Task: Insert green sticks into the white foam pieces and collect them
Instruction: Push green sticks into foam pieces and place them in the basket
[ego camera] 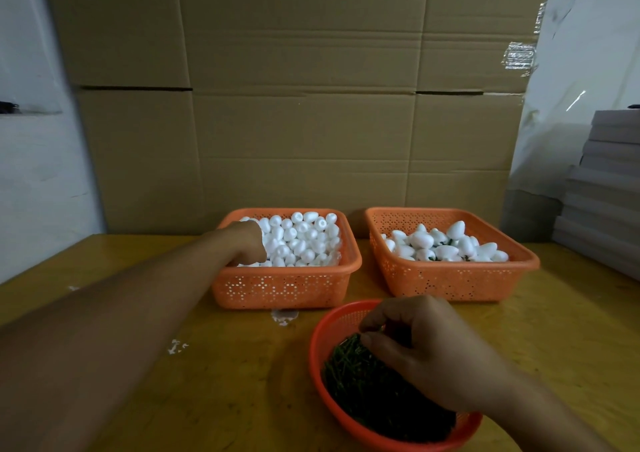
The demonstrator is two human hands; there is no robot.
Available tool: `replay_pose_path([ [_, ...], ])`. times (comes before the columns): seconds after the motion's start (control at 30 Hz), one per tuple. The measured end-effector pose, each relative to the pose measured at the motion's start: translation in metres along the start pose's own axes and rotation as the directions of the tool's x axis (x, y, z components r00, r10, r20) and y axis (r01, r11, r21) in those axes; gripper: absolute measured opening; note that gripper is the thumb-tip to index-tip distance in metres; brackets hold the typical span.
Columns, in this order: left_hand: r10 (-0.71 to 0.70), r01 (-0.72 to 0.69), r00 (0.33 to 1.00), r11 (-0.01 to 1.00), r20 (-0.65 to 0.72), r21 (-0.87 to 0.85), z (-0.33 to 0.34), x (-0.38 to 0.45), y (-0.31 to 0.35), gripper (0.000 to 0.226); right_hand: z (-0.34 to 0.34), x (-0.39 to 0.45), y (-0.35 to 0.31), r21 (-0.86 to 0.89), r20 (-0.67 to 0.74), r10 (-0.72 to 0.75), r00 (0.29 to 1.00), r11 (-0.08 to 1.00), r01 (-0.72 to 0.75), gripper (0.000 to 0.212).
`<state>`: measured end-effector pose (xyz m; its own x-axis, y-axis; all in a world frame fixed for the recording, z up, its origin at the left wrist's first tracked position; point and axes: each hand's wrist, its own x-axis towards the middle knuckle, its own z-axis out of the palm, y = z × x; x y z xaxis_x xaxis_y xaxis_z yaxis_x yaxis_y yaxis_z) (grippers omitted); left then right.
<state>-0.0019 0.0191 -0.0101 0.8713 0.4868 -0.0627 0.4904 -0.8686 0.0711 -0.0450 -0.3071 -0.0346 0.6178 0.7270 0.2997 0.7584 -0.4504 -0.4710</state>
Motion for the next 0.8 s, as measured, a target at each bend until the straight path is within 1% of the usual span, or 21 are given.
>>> replay_pose_path([
  [0.07,-0.017,0.015,0.998,0.999,0.052,0.029,0.002,-0.001,0.004,0.05,0.0,0.0,-0.001,-0.013,0.0,-0.001,1.0,1.0,0.001,0.014],
  [0.13,-0.031,0.027,0.997,0.998,0.071,0.063,0.005,-0.002,0.009,0.056,0.001,0.0,-0.001,-0.026,0.002,0.001,1.0,1.0,-0.001,0.014],
  [0.33,-0.008,0.006,1.0,0.987,0.014,0.161,0.01,0.003,0.013,0.055,0.002,0.0,-0.002,-0.047,0.019,0.005,1.0,0.999,-0.004,0.015],
  [0.5,0.01,-0.013,1.0,0.979,0.017,0.202,0.015,0.013,0.01,0.052,0.003,0.0,-0.003,-0.058,0.031,0.004,1.0,0.998,-0.002,0.017],
  [0.57,0.017,-0.021,1.0,0.972,0.018,0.236,0.019,0.019,0.008,0.055,0.003,0.0,-0.003,-0.065,0.024,0.002,1.0,0.998,0.0,0.017],
  [0.67,-0.023,0.013,0.999,0.972,0.04,0.233,0.02,0.025,0.007,0.056,0.003,0.0,-0.004,-0.065,0.025,-0.002,1.0,0.998,0.004,0.017],
  [0.77,-0.022,0.022,1.0,0.976,-0.005,0.218,0.018,0.025,0.005,0.072,0.003,0.0,-0.004,-0.07,0.024,-0.007,1.0,0.997,0.009,0.017],
  [0.8,-0.016,0.02,1.0,0.975,-0.023,0.219,0.017,0.025,0.004,0.071,0.003,0.0,-0.004,-0.07,0.022,-0.009,1.0,0.997,0.01,0.016],
])
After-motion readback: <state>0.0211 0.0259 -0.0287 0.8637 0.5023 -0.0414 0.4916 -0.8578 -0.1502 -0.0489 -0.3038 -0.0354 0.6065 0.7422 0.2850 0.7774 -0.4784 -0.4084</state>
